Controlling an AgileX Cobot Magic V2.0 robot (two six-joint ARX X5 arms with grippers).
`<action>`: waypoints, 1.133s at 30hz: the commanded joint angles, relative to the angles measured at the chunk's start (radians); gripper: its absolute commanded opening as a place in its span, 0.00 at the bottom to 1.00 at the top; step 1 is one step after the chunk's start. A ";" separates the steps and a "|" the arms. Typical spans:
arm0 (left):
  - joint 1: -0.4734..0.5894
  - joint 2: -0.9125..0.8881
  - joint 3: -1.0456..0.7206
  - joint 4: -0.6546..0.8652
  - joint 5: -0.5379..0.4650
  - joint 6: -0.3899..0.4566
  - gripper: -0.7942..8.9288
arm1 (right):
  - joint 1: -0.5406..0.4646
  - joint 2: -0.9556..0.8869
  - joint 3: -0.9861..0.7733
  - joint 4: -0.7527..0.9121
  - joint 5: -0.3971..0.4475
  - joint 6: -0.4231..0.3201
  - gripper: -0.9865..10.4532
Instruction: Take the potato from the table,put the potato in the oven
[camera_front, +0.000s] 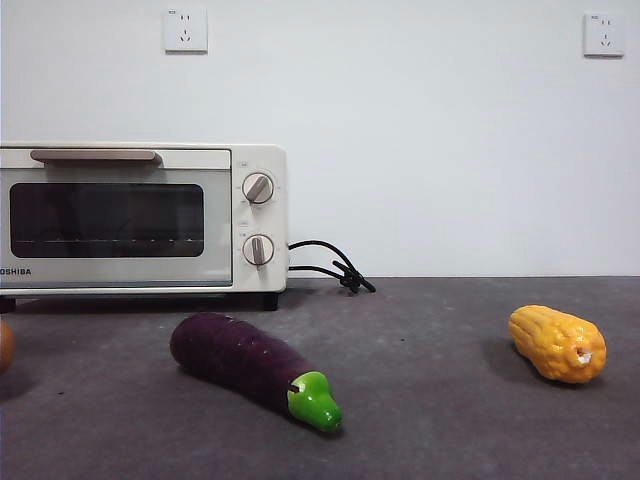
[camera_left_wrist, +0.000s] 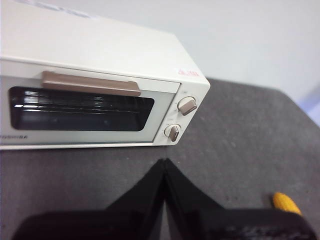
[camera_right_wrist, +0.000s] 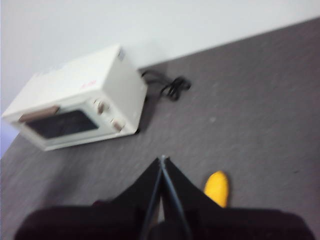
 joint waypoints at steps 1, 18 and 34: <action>-0.002 0.095 0.060 0.007 0.015 0.093 0.08 | 0.000 0.051 0.007 0.001 -0.074 -0.014 0.08; 0.008 0.673 0.438 -0.027 0.088 0.096 0.08 | 0.000 0.289 0.020 0.006 -0.363 -0.037 0.09; 0.112 0.980 0.589 -0.013 0.156 0.019 0.08 | 0.000 0.296 0.080 0.010 -0.380 -0.090 0.09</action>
